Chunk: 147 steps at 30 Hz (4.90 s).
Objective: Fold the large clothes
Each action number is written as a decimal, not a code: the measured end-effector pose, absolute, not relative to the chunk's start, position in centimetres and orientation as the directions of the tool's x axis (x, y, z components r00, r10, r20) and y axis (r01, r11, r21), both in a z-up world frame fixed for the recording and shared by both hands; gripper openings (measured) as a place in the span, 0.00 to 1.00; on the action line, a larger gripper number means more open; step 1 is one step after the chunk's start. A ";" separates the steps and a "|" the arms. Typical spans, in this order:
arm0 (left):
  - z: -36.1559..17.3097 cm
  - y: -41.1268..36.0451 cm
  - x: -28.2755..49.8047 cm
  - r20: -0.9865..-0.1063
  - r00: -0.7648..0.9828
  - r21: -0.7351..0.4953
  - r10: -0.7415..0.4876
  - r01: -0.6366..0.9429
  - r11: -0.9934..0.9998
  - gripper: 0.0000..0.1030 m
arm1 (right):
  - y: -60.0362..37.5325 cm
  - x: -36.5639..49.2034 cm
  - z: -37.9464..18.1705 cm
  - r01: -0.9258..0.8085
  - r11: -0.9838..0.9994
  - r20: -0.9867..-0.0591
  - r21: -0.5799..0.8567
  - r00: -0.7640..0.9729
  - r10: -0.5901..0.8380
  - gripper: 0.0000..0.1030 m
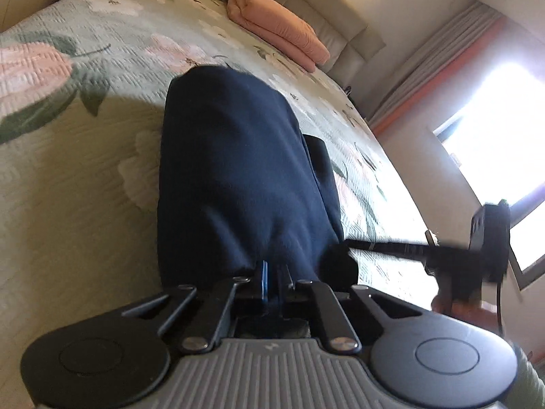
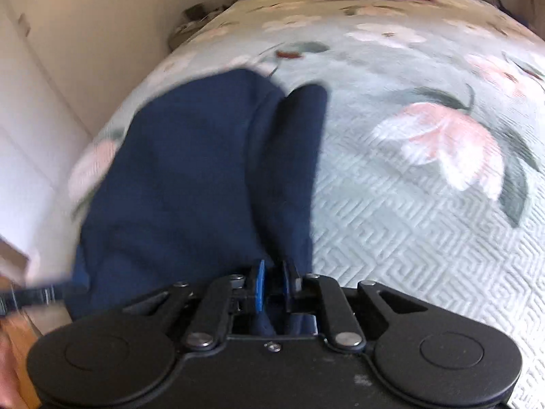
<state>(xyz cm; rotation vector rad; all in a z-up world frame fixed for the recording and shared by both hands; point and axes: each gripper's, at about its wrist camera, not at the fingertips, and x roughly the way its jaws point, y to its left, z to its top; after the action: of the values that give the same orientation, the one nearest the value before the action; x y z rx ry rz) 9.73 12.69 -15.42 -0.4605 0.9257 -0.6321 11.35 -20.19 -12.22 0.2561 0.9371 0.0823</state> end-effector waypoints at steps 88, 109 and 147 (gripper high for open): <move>-1.7 8.9 -3.8 -0.713 0.656 -0.184 -0.248 0.166 0.969 0.95 | -10.2 -4.0 -2.2 0.168 0.985 -0.735 -0.045 0.663 -0.146 0.98; -1.8 9.7 -2.9 -0.733 0.663 -0.116 -0.153 0.100 0.988 0.95 | -11.0 -3.9 -2.3 0.182 0.982 -0.734 -0.044 0.661 -0.155 0.98; -1.5 8.5 -3.4 -0.679 0.734 0.097 0.001 0.088 0.991 0.94 | -11.3 -4.1 -2.9 0.182 0.983 -0.750 -0.011 0.649 -0.129 0.98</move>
<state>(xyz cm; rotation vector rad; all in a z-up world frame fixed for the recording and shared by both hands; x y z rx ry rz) -3.44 8.48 -1.50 0.1256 0.7458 -0.0477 -4.14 -11.27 -2.90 0.0675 0.8469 -0.1769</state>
